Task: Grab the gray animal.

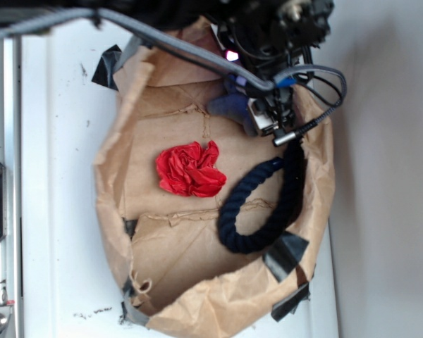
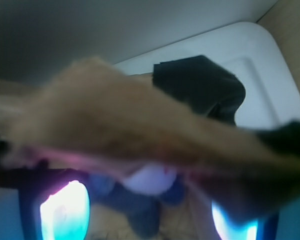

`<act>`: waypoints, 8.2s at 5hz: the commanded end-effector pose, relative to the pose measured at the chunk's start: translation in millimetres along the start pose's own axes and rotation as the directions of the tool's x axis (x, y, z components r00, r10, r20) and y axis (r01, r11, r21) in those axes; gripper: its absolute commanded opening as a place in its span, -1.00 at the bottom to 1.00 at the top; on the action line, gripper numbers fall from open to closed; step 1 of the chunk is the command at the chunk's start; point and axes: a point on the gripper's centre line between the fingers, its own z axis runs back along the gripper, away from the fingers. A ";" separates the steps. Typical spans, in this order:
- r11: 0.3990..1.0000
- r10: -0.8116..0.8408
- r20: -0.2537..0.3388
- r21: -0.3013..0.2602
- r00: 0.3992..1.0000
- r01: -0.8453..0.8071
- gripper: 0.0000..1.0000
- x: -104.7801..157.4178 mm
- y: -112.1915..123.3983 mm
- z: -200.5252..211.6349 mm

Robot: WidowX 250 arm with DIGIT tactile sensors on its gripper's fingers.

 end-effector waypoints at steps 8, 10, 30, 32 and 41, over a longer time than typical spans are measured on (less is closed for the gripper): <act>0.993 0.116 0.034 -0.017 0.993 -0.115 1.00 3.7 -5.0 14.6; 0.993 0.115 0.025 0.008 0.993 -0.115 1.00 6.1 -5.0 13.6; 0.970 0.224 0.238 -0.151 0.945 -0.191 1.00 15.2 -21.5 19.4; 0.969 0.243 0.177 -0.090 0.954 -0.230 1.00 40.9 -18.5 -3.6; 0.938 0.331 0.025 -0.120 0.943 -0.326 1.00 -3.3 4.7 22.9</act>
